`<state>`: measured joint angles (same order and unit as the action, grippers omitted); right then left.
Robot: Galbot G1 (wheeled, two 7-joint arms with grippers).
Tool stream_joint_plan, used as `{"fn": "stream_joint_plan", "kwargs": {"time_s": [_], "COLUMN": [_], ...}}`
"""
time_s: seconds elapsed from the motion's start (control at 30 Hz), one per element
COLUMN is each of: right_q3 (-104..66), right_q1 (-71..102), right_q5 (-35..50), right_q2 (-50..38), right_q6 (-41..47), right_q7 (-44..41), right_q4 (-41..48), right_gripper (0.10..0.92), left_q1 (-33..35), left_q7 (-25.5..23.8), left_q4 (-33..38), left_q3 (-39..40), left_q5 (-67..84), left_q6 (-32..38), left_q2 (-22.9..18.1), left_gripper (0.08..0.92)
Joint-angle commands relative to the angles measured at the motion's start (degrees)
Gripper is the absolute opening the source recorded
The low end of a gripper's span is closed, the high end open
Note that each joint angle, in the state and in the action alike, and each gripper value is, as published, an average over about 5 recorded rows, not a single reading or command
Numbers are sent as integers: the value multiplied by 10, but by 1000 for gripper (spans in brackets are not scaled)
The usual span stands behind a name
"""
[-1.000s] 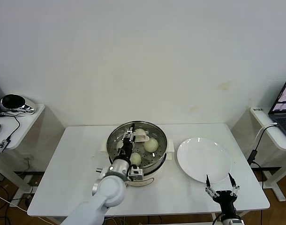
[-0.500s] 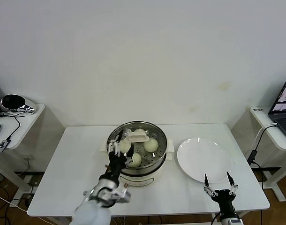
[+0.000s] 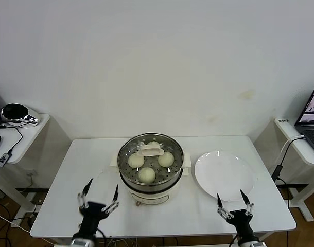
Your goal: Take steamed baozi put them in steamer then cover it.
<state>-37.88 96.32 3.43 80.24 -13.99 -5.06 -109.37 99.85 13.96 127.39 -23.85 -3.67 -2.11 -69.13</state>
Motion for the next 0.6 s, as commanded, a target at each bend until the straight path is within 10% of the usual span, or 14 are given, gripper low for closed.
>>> {"fn": "stream_joint_plan", "kwargs": {"time_s": [0.03,0.6], "right_q3": [29,44], "right_q1": [39,54], "right_q5": [43,30], "right_q2": [-33,-24], "right_q6": [28,43], "right_q7": [-20,-12], "right_q4": [-25,-51], "right_gripper": [823,823], "left_q1": [127,82], "left_q7": [28,-58], "left_q4": [-60,-110], "left_q3": [-78,-107], "left_q5": [168,169], "left_q6": [88,97], "left_q2": [-28,-59], "left_gripper": [823,823]}}
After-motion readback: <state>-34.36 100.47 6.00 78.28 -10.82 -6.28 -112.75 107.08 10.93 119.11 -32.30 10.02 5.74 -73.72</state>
